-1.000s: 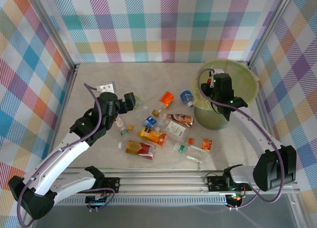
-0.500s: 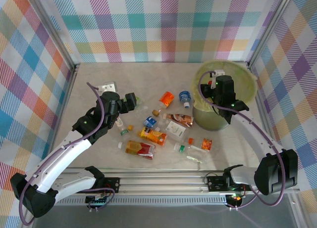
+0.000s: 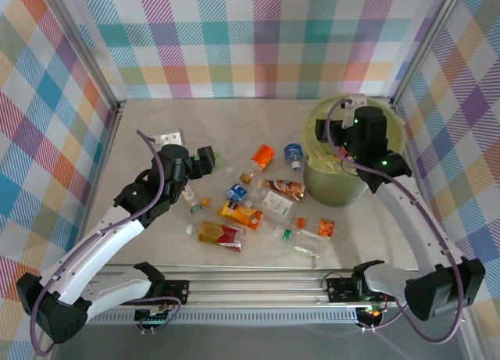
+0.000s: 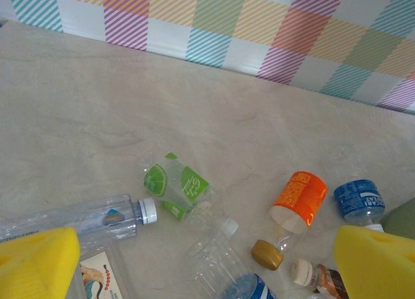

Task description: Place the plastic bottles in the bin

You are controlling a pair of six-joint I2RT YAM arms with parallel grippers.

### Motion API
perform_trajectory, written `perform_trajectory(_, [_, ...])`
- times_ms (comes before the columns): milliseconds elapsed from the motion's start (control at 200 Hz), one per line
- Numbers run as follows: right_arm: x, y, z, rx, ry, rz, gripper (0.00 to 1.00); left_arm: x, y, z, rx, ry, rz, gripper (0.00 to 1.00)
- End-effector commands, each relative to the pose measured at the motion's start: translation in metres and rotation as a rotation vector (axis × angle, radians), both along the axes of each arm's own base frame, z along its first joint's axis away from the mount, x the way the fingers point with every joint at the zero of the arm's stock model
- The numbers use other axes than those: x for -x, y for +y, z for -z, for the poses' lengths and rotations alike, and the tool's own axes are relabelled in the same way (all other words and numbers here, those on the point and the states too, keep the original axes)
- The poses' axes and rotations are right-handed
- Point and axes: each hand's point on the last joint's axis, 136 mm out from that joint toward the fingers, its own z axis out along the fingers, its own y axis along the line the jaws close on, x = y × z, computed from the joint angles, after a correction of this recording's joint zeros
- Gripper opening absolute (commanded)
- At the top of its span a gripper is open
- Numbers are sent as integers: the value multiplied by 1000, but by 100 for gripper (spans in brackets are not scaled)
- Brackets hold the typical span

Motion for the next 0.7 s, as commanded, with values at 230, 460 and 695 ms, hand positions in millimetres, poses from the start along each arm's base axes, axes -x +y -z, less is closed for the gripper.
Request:
perform_trajectory(230, [47,-8,-50,-63,39,-15,95,-2,7,-2,5,18,-38,100])
perform_trajectory(460, [67,-8,-54,-112,122,-16,100,0,28,28,5,129,-123,100])
perform_trajectory(695, [80,-8,-41,-89,254,-3,100,-2,69,85,171,319,-277,100])
